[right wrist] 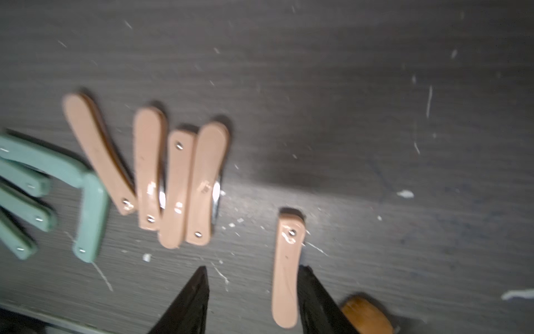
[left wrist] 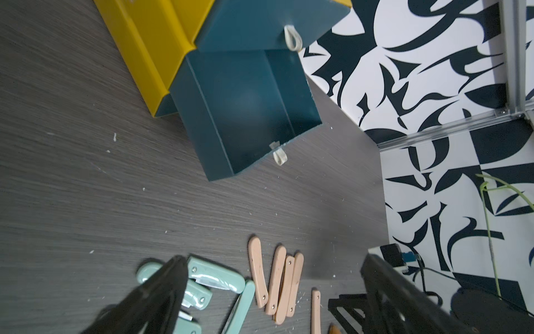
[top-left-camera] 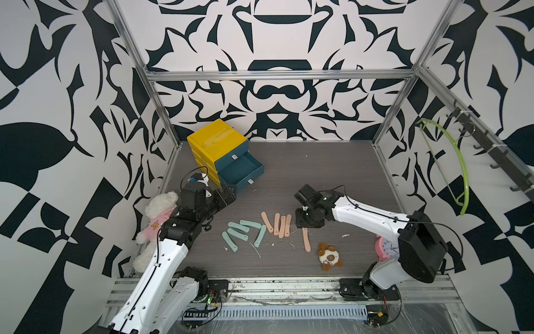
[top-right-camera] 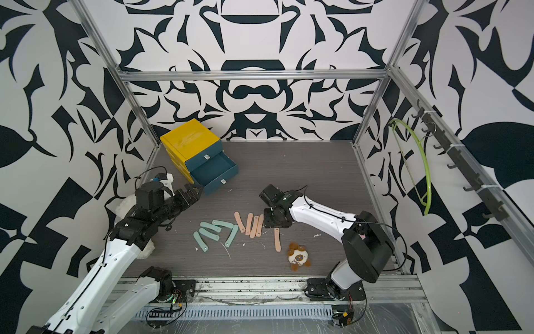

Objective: Place the fruit knives into the drawer by color
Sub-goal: Pick up the fruit knife from the center of the board.

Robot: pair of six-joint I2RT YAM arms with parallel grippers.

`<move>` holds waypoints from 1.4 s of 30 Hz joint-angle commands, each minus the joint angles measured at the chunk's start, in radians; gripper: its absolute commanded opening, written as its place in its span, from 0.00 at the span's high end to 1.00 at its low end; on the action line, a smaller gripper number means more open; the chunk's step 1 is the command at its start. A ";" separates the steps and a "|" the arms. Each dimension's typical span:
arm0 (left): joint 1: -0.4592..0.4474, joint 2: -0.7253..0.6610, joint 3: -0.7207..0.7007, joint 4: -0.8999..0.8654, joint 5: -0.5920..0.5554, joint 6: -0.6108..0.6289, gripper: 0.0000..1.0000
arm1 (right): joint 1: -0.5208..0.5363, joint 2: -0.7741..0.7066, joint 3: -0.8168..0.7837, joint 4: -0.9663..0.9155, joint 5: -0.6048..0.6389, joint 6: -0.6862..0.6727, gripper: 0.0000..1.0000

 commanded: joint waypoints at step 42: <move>-0.023 0.027 -0.169 0.082 0.079 -0.030 0.01 | 0.108 0.011 -0.051 0.017 0.087 -0.072 0.92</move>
